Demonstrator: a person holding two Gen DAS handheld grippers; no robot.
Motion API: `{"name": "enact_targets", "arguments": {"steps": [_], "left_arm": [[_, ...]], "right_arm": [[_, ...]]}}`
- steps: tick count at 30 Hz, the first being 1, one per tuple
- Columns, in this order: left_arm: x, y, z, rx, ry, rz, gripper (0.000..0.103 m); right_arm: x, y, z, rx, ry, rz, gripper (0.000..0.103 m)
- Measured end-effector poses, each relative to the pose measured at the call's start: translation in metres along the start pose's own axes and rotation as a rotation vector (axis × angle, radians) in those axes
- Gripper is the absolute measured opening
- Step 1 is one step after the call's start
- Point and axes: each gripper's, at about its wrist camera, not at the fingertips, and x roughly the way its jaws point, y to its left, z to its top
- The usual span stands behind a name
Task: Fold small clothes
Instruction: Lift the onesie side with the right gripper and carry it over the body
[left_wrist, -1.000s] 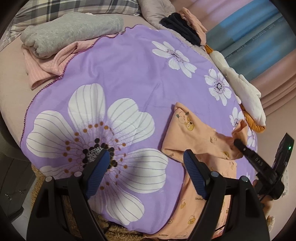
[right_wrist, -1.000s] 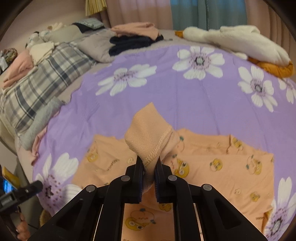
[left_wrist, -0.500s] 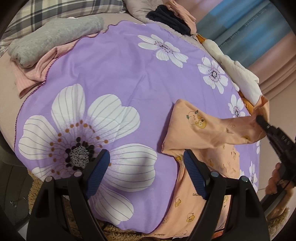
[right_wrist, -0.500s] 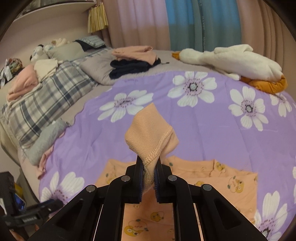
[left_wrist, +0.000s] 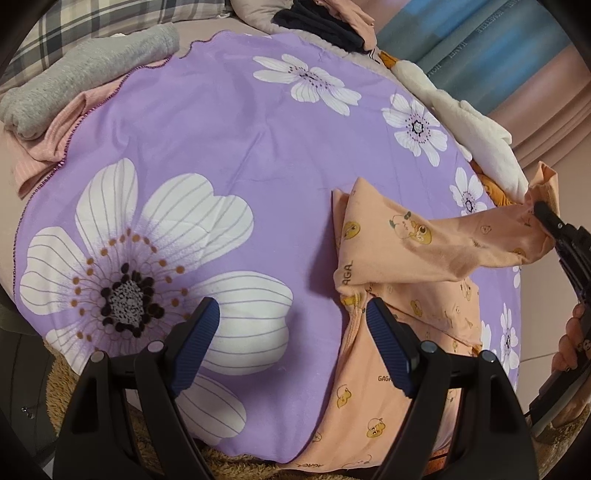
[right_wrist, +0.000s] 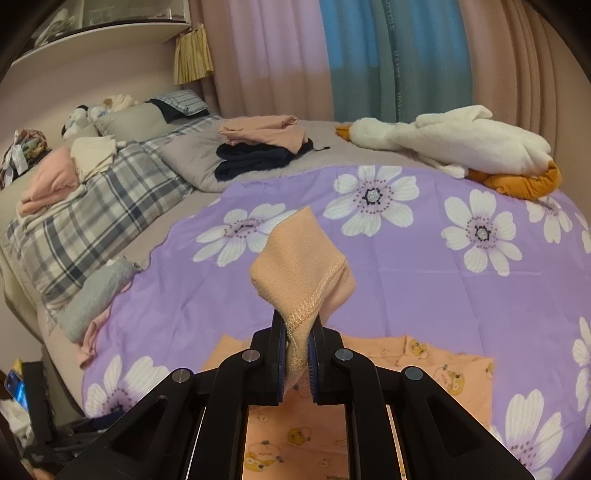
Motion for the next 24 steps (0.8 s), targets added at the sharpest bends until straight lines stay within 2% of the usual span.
{"name": "enact_targets", "arguments": {"steps": [12, 24], "left_arm": [[0.007, -0.015, -0.001, 0.032, 0.024, -0.027, 0.081], [0.014, -0.029, -0.006, 0.078, 0.04, -0.011, 0.081]], "right_arm": [[-0.007, -0.016, 0.0, 0.017, -0.013, -0.036, 0.012], [-0.006, -0.042, -0.004, 0.082, -0.007, -0.05, 0.012]]}}
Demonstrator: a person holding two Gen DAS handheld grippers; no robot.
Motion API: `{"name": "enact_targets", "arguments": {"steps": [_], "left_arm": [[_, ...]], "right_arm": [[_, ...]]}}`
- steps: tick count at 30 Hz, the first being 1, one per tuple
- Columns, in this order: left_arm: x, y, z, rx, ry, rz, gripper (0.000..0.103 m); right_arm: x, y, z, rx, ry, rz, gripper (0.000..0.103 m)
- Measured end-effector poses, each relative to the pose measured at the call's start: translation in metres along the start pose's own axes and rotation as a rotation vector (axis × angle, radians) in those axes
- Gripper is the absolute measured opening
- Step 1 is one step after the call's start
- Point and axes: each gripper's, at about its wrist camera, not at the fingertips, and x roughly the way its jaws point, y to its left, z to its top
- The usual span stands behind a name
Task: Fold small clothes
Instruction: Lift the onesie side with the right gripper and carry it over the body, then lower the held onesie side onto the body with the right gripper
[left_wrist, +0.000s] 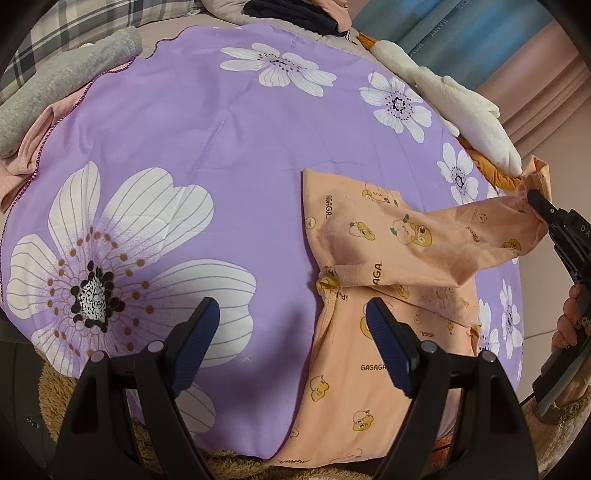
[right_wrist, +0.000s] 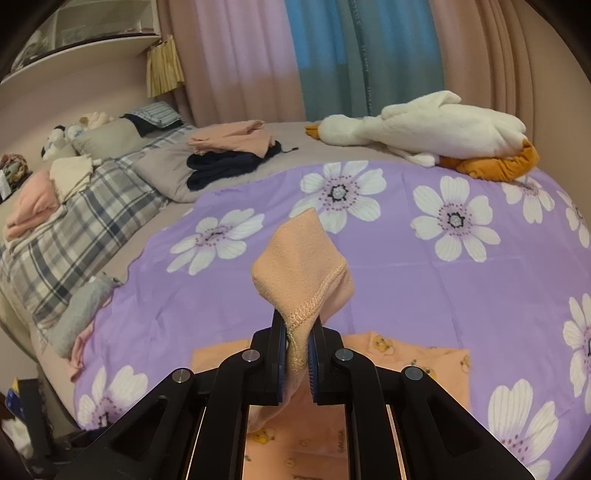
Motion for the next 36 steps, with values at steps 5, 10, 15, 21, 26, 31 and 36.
{"name": "enact_targets", "arguments": {"steps": [5, 10, 15, 21, 26, 31, 36], "left_arm": [[0.005, -0.006, -0.001, 0.017, 0.013, 0.007, 0.081], [0.012, -0.011, -0.002, 0.029, 0.031, 0.013, 0.081], [0.02, -0.016, -0.004, 0.039, 0.05, 0.02, 0.081], [0.031, -0.023, -0.003, 0.068, 0.076, 0.031, 0.081], [0.035, -0.029, 0.004, 0.079, 0.07, 0.038, 0.081], [0.041, -0.033, 0.013, 0.082, 0.074, 0.05, 0.081], [0.05, -0.045, 0.021, 0.109, 0.078, 0.053, 0.081]], "right_arm": [[0.002, -0.014, -0.007, 0.031, 0.011, -0.01, 0.012], [0.014, -0.038, -0.025, 0.093, 0.066, -0.03, 0.012], [0.026, -0.061, -0.045, 0.164, 0.125, -0.043, 0.012], [0.037, -0.081, -0.065, 0.225, 0.181, -0.021, 0.012], [0.044, -0.098, -0.083, 0.266, 0.208, -0.045, 0.012], [0.044, -0.12, -0.103, 0.325, 0.258, -0.067, 0.017], [0.026, -0.141, -0.113, 0.373, 0.233, -0.117, 0.036]]}}
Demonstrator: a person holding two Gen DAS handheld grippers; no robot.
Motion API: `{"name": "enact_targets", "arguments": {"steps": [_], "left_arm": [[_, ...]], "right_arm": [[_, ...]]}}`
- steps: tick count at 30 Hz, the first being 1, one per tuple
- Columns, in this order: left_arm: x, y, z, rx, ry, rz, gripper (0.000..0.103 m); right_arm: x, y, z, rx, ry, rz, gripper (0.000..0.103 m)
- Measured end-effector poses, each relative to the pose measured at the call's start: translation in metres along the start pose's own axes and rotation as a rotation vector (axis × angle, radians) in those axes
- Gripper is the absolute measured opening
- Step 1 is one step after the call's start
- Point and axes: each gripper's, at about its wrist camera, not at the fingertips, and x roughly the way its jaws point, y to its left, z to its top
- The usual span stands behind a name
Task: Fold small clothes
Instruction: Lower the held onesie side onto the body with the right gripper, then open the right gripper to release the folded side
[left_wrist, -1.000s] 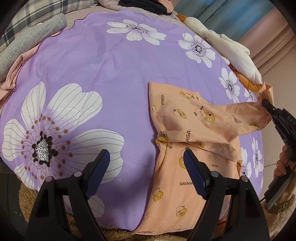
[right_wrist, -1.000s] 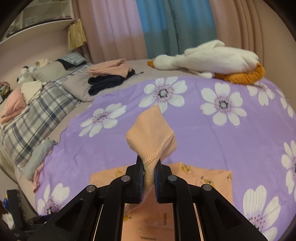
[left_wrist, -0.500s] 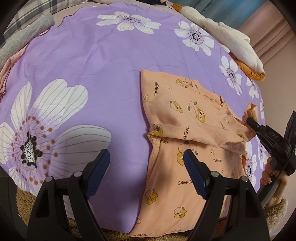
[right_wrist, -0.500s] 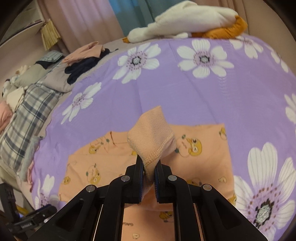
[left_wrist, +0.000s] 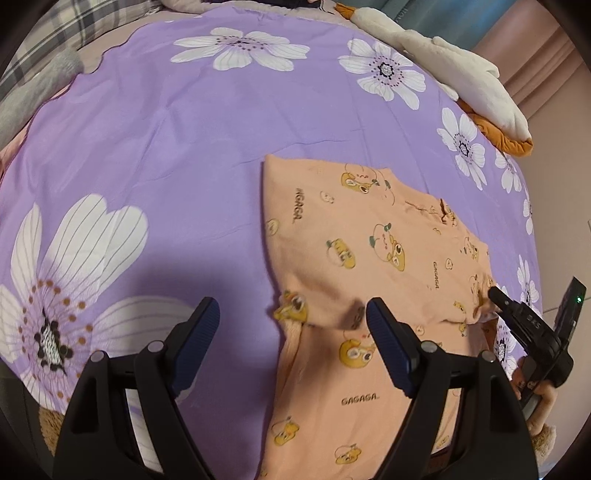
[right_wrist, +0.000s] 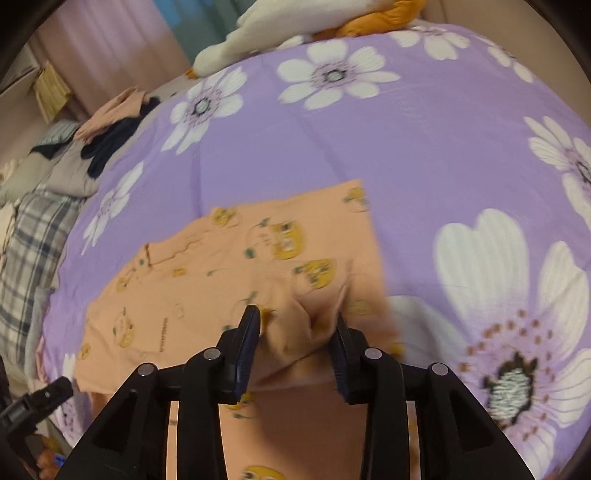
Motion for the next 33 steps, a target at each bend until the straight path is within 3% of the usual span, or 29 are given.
{"name": "enact_targets", "arguments": {"steps": [7, 14, 16, 17, 19, 20, 29, 33], "left_arm": [[0.013, -0.013, 0.014, 0.03, 0.008, -0.001, 0.076], [0.025, -0.018, 0.023, 0.049, 0.017, 0.002, 0.055], [0.031, -0.017, 0.022, 0.047, 0.023, 0.007, 0.054], [0.034, -0.016, 0.021, 0.042, 0.027, 0.01, 0.054], [0.041, -0.013, 0.017, 0.033, 0.054, 0.011, 0.052], [0.043, -0.011, 0.016, 0.029, 0.059, 0.012, 0.051], [0.044, -0.01, 0.017, 0.019, 0.055, 0.003, 0.051], [0.045, -0.012, 0.016, 0.034, 0.05, 0.018, 0.051]], "right_arm": [[-0.018, -0.028, 0.0, 0.065, -0.02, 0.022, 0.036], [0.0, -0.02, 0.016, 0.032, 0.008, 0.055, 0.036], [0.009, -0.013, 0.018, 0.025, 0.015, 0.066, 0.036], [0.013, -0.01, 0.018, 0.019, 0.012, 0.066, 0.033], [0.018, -0.005, 0.017, -0.008, 0.018, 0.046, 0.01], [0.02, -0.003, 0.017, -0.016, 0.02, 0.026, 0.008], [-0.022, 0.006, 0.045, -0.051, -0.155, 0.021, 0.007], [-0.01, 0.005, 0.051, -0.056, -0.138, -0.025, 0.007]]}}
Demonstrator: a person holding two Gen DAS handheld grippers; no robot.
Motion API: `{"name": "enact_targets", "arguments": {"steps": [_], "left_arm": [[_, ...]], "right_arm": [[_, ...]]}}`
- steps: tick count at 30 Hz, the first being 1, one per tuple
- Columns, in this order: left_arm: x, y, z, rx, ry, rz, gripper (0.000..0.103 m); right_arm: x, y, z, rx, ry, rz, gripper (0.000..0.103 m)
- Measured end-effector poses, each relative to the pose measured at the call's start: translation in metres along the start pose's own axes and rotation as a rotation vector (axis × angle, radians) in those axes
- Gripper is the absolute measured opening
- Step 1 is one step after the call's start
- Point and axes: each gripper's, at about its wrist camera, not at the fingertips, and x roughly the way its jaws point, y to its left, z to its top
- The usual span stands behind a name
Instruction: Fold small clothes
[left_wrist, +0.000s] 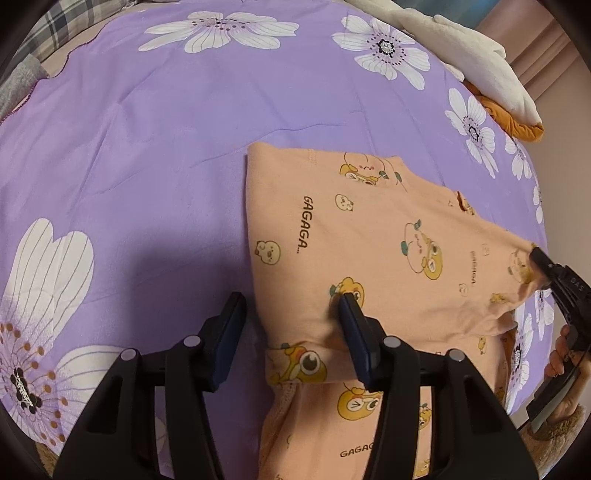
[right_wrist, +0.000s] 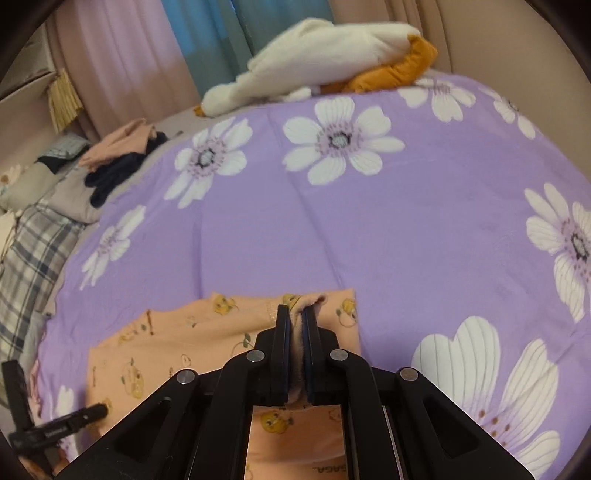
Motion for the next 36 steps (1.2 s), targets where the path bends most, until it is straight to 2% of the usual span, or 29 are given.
{"name": "enact_targets", "arguments": {"steps": [5, 8, 15, 19, 23, 26, 30, 34, 35, 36], "left_arm": [[0.003, -0.001, 0.0, 0.009, -0.003, 0.015, 0.053], [0.004, -0.003, 0.0, 0.015, -0.006, 0.024, 0.053], [0.007, -0.005, -0.001, 0.031, -0.017, 0.034, 0.055], [0.008, -0.006, -0.003, 0.053, -0.03, 0.039, 0.055], [0.007, -0.006, -0.004, 0.062, -0.031, 0.034, 0.056], [0.007, -0.005, -0.005, 0.06, -0.034, 0.026, 0.057], [0.007, -0.006, -0.006, 0.055, -0.036, 0.02, 0.059], [0.007, -0.008, -0.007, 0.061, -0.039, 0.024, 0.059], [0.007, -0.008, -0.007, 0.062, -0.038, 0.025, 0.059], [0.007, -0.008, -0.007, 0.061, -0.038, 0.026, 0.059]], "right_arm": [[0.033, -0.015, -0.012, 0.036, 0.101, -0.023, 0.007], [0.043, -0.022, -0.02, 0.042, 0.131, -0.04, 0.007], [0.042, -0.02, -0.022, 0.019, 0.136, -0.048, 0.007], [0.034, -0.021, -0.024, 0.049, 0.123, -0.056, 0.008], [0.023, -0.02, -0.024, 0.047, 0.113, -0.07, 0.022], [0.014, -0.022, -0.025, 0.06, 0.106, -0.06, 0.042], [0.01, -0.021, -0.029, 0.061, 0.117, -0.033, 0.043], [0.017, -0.015, -0.038, 0.02, 0.145, -0.07, 0.043], [0.018, -0.015, -0.039, 0.015, 0.149, -0.068, 0.042], [0.019, -0.014, -0.041, 0.013, 0.148, -0.071, 0.036]]}}
